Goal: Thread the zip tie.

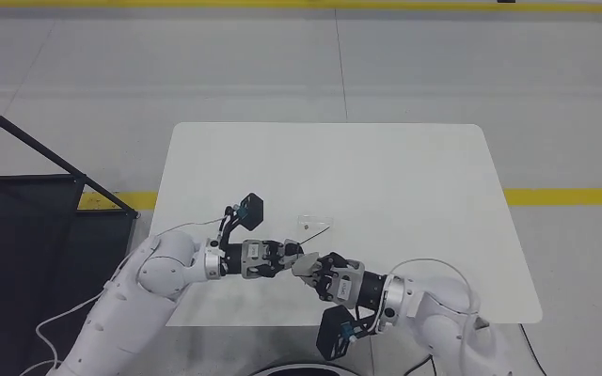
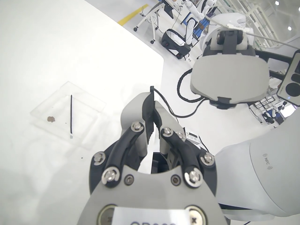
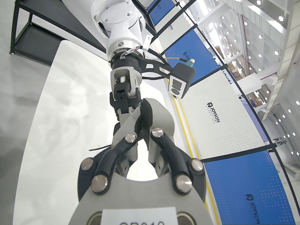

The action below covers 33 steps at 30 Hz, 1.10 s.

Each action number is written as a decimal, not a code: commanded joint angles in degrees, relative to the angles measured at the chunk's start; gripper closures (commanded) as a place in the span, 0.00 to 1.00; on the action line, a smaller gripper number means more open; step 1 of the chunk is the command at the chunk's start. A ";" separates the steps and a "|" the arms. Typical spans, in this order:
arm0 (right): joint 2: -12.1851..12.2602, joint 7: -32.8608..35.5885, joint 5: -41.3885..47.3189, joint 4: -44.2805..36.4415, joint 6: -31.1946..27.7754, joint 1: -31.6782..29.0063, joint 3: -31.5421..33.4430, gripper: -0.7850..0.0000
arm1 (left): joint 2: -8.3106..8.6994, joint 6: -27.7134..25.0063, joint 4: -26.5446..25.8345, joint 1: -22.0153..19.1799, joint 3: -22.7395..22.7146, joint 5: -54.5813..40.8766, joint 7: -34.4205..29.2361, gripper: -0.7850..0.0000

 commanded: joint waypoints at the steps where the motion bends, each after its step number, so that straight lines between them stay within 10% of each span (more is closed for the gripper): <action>1: -0.01 0.38 0.20 -0.02 0.69 -0.17 0.22 1.00 | 0.04 -0.06 -0.06 0.02 0.20 0.34 0.17 1.00; 33: -0.21 0.67 -0.13 -1.38 10.97 -3.58 1.94 1.00 | 0.86 1.91 1.03 -1.87 4.21 -6.18 -4.20 1.00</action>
